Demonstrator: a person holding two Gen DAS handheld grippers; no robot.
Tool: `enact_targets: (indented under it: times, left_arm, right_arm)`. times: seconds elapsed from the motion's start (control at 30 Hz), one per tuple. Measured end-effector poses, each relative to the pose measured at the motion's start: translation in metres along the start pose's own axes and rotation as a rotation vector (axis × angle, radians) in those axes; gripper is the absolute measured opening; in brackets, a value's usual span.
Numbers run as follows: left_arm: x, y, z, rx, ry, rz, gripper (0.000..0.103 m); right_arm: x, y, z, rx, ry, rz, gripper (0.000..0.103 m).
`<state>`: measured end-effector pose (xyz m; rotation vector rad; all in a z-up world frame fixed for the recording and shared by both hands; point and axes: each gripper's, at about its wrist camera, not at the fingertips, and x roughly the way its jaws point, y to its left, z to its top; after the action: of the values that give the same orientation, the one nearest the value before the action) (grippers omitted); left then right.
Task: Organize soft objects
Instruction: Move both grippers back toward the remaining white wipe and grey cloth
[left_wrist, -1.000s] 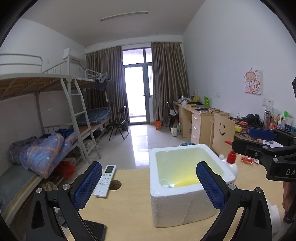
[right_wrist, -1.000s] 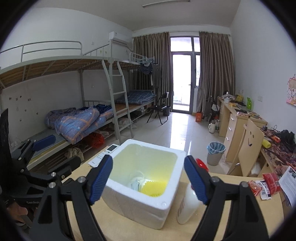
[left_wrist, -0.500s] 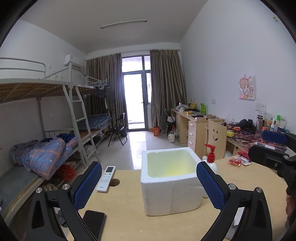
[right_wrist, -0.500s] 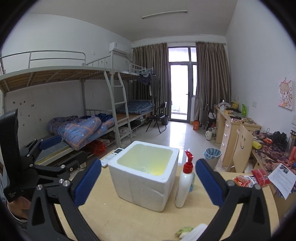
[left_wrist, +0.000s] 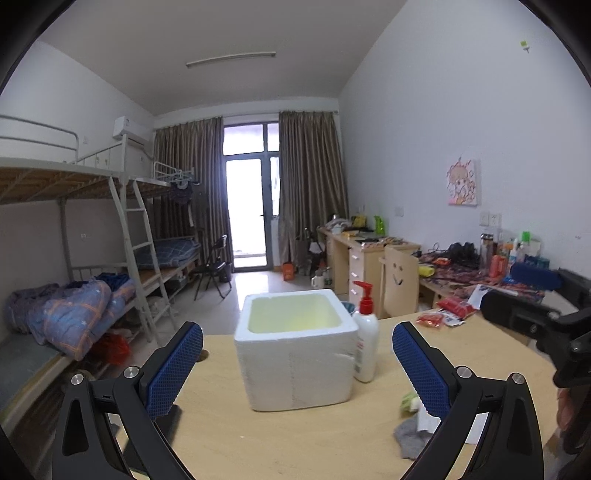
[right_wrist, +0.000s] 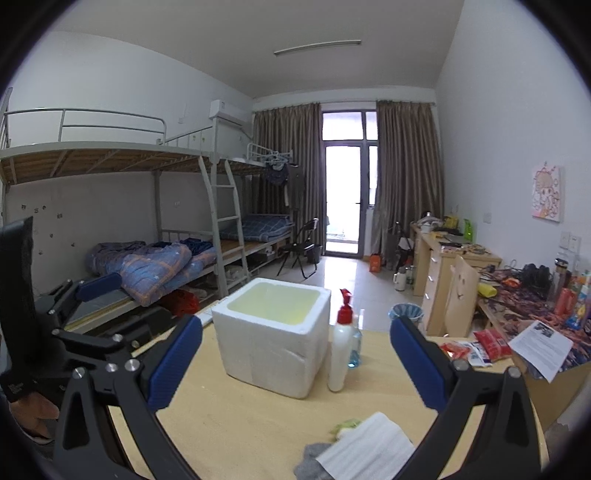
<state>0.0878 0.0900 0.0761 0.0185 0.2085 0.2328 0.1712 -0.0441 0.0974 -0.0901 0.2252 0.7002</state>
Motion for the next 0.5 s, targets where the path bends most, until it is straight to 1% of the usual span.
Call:
enact_targets:
  times: [0.1,0.17,0.33,0.5]
  left_arm:
    - [-0.008,-0.004,-0.011,-0.016,-0.014,-0.018,0.103]
    - [-0.014,-0.005,-0.021,-0.033,-0.025,-0.023,0.103]
    - [-0.028,-0.011,-0.051,-0.063,-0.042,-0.015,0.103]
    - [-0.032,-0.016,-0.070,-0.071,-0.052,0.004,0.103]
  right_arm:
    - [-0.004,-0.006,-0.013,0.021,0.007,-0.008,0.103]
    - [-0.009,-0.009,-0.020,0.035,-0.005,-0.027,0.103]
    - [-0.024,-0.010,-0.049,0.048,-0.044,-0.073,0.103]
    - [-0.031,-0.007,-0.080,0.017,-0.034,-0.130,0.103]
